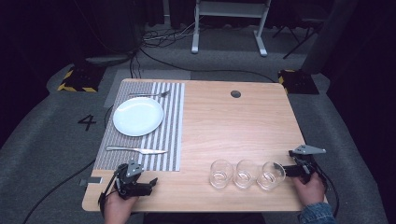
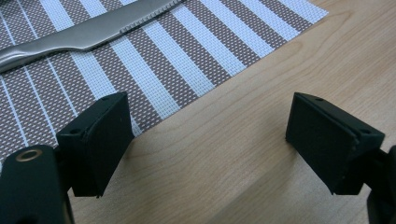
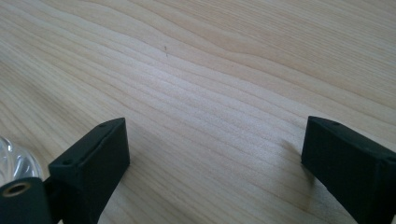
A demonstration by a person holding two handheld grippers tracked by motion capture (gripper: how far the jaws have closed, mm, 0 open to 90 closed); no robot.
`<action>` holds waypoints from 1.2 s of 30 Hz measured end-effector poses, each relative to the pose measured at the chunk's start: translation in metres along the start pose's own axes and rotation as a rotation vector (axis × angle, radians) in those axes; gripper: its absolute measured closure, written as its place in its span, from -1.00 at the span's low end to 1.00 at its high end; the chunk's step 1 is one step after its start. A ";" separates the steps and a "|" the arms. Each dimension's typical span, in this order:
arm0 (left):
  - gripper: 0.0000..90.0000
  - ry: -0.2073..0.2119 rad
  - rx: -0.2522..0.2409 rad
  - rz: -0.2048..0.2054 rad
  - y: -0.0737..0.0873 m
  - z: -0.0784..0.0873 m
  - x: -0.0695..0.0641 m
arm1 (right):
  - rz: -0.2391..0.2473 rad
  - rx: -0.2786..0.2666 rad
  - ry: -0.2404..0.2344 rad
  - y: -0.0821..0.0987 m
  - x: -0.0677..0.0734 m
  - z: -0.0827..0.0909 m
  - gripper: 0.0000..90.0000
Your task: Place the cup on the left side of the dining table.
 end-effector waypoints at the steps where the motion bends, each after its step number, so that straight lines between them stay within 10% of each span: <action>1: -0.67 0.000 0.000 0.000 0.000 0.000 0.000 | 0.000 0.000 0.000 0.000 0.000 0.000 -0.82; 27: -0.74 0.005 -0.001 0.013 -0.001 -0.001 -0.002 | 0.002 0.000 -0.002 0.000 0.000 0.000 -0.82; 36: -0.78 0.043 -0.174 -0.009 -0.024 0.030 -0.017 | 0.004 -0.001 -0.005 -0.001 0.000 0.000 -0.82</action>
Point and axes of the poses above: each handheld gripper's, and its own axes: z roughly backward along the jaws, y roughly out of its underside, x roughly to its left, the point moved 5 cm from there along -z, roughly forward along the jaws, and after that the axes turned 8 degrees about x, right-handed, at the moved point
